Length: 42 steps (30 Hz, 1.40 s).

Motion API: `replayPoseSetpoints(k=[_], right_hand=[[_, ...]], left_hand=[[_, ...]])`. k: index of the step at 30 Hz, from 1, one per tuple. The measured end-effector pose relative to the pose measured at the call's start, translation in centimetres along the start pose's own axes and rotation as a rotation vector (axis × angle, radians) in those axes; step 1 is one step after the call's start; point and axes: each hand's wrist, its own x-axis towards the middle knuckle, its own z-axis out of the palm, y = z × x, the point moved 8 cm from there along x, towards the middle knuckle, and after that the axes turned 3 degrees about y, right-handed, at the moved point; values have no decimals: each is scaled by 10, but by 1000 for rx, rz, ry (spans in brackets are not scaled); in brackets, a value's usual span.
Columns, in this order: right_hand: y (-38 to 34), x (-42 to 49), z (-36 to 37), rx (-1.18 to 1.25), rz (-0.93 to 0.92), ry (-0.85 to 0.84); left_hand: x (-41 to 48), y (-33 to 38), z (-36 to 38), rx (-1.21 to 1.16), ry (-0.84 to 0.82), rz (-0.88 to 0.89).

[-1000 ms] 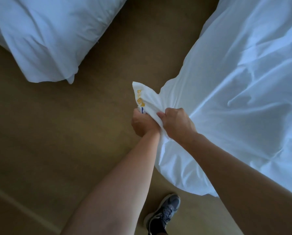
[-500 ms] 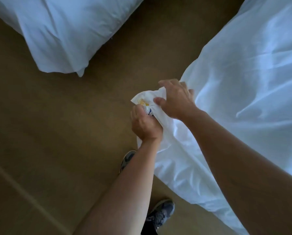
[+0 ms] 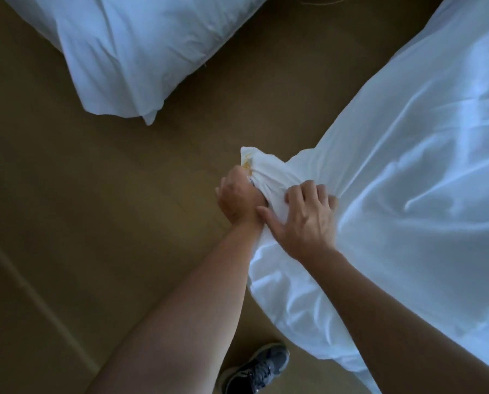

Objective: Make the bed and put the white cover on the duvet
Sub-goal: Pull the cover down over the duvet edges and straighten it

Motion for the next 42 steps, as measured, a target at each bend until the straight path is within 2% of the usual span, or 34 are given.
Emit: replayPoseSetpoints(k=[3,7,11,14,18,21,24,26,27,29,31,33,34,35,36,39,42], right_hand=[[11,-28,16,-85,-58,-165],[21,-38,30,-135,-24,-410],[9,-47,27,-85,-73,-481],[-1,-55,24,-39,-100,-589],[0,-46,19,14,-50,-720],[4,-51,20,7,-31,-789],[4,-55,19,-18,-49,-811],[6,-57,17,-44,-58,-810],[10,-58,17,-72,-54,-819],[20,-63,17,-124,-24,-852],[31,-67,19,-121,31,-884],[37,-68,22,-100,74,-901],[38,-68,24,-102,80,-909],[37,-68,27,-106,77,-913],[35,-68,28,-107,72,-908],[27,-67,27,-87,59,-893],[23,-66,26,-53,89,-873]], left_hand=[[-7,-13,10,-6,-20,-119],[-9,-11,28,-3,-202,-137],[-2,-13,23,75,-183,-109],[3,-19,23,6,-126,-218],[0,-22,26,-71,-55,-343],[-2,-27,28,-48,-33,-278],[-6,-26,18,-4,151,-208],[-8,-27,15,49,184,-198],[-9,-23,21,61,73,-130],[-11,-9,34,30,-245,154],[-19,4,34,-8,-769,309],[-18,13,25,159,-1271,318],[-12,22,19,284,-1431,343],[-3,36,14,362,-1516,369],[9,53,16,360,-1528,374],[21,98,50,213,-1432,276],[-2,96,85,356,-1532,387]])
